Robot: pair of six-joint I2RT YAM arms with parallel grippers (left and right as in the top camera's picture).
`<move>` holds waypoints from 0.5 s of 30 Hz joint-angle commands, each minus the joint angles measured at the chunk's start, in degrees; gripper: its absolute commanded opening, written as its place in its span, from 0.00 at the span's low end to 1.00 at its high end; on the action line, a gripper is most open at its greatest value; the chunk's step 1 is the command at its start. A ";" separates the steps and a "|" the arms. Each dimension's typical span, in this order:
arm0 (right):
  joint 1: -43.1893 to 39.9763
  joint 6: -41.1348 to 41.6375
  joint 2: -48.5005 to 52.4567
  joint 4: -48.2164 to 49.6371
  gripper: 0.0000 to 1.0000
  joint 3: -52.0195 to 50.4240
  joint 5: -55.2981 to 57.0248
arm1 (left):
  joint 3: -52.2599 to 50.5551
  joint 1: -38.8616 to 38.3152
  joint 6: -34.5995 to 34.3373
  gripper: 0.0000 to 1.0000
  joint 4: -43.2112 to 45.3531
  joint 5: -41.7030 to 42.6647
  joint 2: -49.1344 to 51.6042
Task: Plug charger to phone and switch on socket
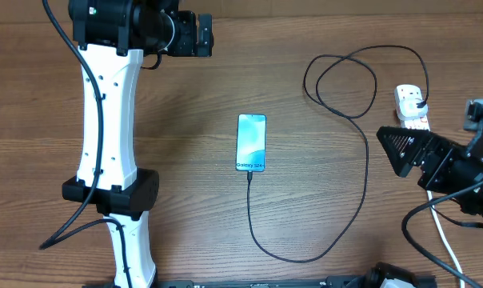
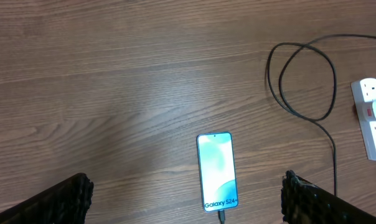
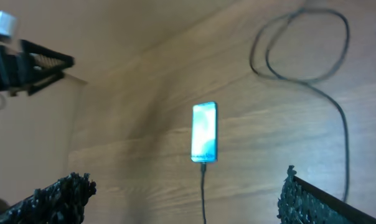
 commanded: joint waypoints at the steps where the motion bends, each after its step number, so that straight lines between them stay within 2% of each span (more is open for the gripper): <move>1: 0.44 -0.61 0.39 -0.39 1.00 0.39 3.13 | -0.17 0.35 0.63 1.00 0.07 -0.57 0.44; 8: 0.61 -0.83 0.66 3.34 1.00 -1.05 6.05 | -0.17 0.35 0.66 1.00 0.07 -0.57 0.44; 15: 11.15 -0.83 -6.21 23.65 1.00 -11.41 18.49 | -0.17 0.35 0.66 1.00 0.07 -0.57 0.46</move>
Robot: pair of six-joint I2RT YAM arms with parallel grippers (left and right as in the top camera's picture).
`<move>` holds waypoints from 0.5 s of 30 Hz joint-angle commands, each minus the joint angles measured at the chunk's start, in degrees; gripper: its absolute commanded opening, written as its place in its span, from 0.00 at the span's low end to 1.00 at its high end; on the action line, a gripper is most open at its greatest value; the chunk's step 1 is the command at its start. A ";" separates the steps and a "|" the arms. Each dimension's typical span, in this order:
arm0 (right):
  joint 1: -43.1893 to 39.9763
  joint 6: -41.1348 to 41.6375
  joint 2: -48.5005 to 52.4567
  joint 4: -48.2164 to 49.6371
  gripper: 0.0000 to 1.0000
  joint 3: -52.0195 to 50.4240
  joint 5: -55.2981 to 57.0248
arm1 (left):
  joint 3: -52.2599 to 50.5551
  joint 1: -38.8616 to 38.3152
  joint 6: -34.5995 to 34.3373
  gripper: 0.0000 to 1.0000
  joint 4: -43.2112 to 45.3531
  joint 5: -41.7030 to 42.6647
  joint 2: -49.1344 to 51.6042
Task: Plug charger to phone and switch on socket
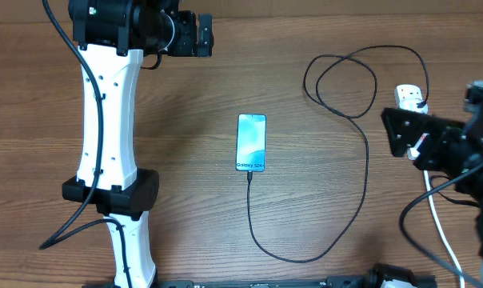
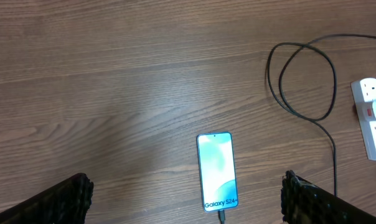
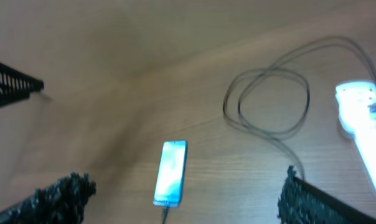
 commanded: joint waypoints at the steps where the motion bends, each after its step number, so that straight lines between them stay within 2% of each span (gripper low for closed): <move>1: 5.57 -0.39 -5.14 6.49 1.00 -5.95 9.01 | -0.17 0.35 0.63 1.00 0.07 -0.57 0.44; 5: 8.96 -0.42 -11.30 16.15 1.00 -16.44 12.87 | -0.17 0.35 0.61 0.99 0.07 -0.57 0.46; 15: 9.16 -0.35 -28.55 38.93 1.00 -45.70 12.50 | -0.17 0.35 0.63 1.00 0.07 -0.57 0.44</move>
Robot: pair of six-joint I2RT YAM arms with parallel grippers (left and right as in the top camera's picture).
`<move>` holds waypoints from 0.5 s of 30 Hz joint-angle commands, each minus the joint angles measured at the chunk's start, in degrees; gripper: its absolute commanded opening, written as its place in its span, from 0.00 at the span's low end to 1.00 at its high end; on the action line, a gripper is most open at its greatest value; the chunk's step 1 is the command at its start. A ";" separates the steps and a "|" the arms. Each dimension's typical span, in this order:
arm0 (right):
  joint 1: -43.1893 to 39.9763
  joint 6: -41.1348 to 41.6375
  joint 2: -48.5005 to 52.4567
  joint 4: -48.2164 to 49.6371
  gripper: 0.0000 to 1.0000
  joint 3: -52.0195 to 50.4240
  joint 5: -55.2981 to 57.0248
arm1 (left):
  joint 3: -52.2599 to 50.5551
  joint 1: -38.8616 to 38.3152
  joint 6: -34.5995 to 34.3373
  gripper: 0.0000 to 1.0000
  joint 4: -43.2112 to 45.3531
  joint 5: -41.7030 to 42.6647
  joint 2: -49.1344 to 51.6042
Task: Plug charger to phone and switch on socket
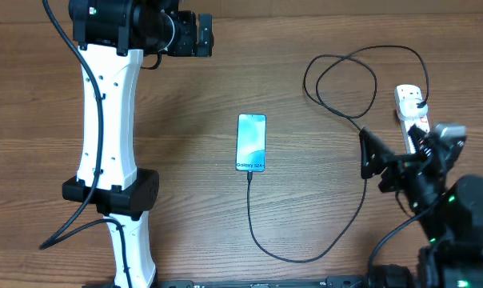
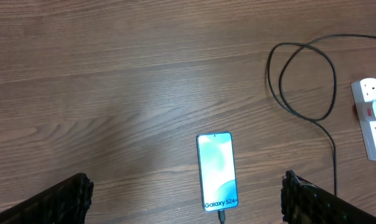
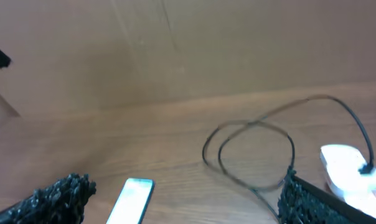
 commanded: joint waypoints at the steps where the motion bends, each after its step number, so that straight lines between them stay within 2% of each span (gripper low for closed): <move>1: 0.46 0.00 -6.51 5.55 1.00 -8.31 0.72 | -0.17 0.35 0.63 1.00 0.07 -0.55 0.46; 5: 0.66 0.00 -13.77 10.95 1.00 -17.14 0.76 | -0.17 0.35 0.63 0.99 0.07 -0.55 0.46; 15: 0.66 -0.04 -28.83 12.92 1.00 -31.80 1.01 | -0.17 0.35 0.61 1.00 0.07 -0.55 0.46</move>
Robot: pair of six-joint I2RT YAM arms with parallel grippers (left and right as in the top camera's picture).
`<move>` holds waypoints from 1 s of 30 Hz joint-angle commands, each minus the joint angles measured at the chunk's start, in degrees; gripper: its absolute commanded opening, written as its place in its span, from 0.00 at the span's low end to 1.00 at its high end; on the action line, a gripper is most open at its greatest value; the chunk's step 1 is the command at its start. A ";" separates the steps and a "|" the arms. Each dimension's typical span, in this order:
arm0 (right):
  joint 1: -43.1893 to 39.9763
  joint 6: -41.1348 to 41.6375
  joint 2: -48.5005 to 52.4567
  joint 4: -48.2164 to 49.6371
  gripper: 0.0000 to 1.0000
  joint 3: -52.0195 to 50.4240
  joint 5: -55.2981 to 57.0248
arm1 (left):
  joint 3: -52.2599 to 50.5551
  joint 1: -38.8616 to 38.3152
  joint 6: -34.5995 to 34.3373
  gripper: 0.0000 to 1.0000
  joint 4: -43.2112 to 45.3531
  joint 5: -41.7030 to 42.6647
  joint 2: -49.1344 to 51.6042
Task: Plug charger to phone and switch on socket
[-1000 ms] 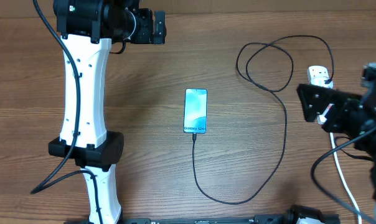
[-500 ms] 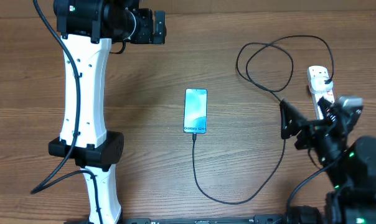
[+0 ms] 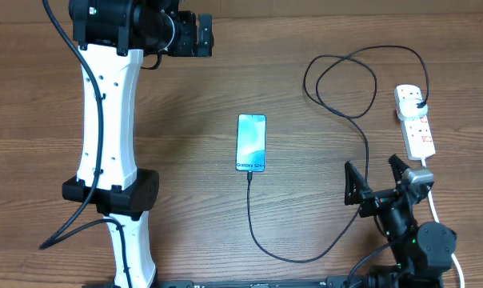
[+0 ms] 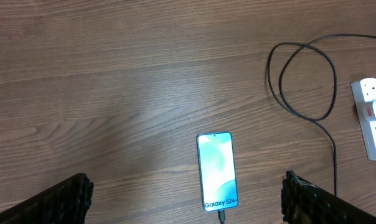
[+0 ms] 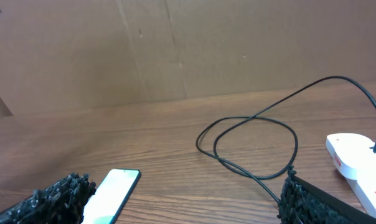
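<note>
The phone (image 3: 252,142) lies face up mid-table with its screen lit, and a black cable (image 3: 365,184) runs from its bottom end. The cable loops round to a plug in the white socket strip (image 3: 413,120) at the right. In the left wrist view the phone (image 4: 216,171) lies between the fingers, far below them. My left gripper (image 3: 202,34) hangs open high over the back left. My right gripper (image 3: 371,172) stands open near the front right, short of the strip. Its view shows the phone (image 5: 110,190), the cable (image 5: 250,143) and the strip (image 5: 356,158).
The white left arm column (image 3: 105,128) stands on the table's left side. A brown cardboard wall (image 5: 175,50) closes off the far edge. A white lead (image 3: 433,212) runs from the strip toward the front right corner.
My right gripper has drawn back from just below the socket strip toward the table's front edge, still open. The strip now shows whole. The left arm, phone and cable have not moved.
My right gripper stood open just in front of the strip, then over its near end. After that it was in front of the strip again, and now it is near the front edge. The phone stayed lit with the cable in it throughout.
</note>
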 commanded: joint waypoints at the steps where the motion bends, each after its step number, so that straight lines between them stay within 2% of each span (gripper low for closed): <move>1: 0.35 -0.07 -4.63 0.63 1.00 -3.48 0.61 | -0.13 0.35 0.63 1.00 0.07 -0.55 0.44; 13: 0.35 -0.07 -4.96 2.01 1.00 -5.92 4.59 | -0.13 0.35 0.63 1.00 0.07 -0.55 0.44; 19: 0.42 -0.07 -4.96 6.58 1.00 -9.53 4.35 | -0.13 0.35 0.63 1.00 0.07 -0.55 0.46; 30: 0.96 -0.04 -4.94 7.06 1.00 -9.81 4.28 | -0.13 0.35 0.66 1.00 0.07 -0.55 0.44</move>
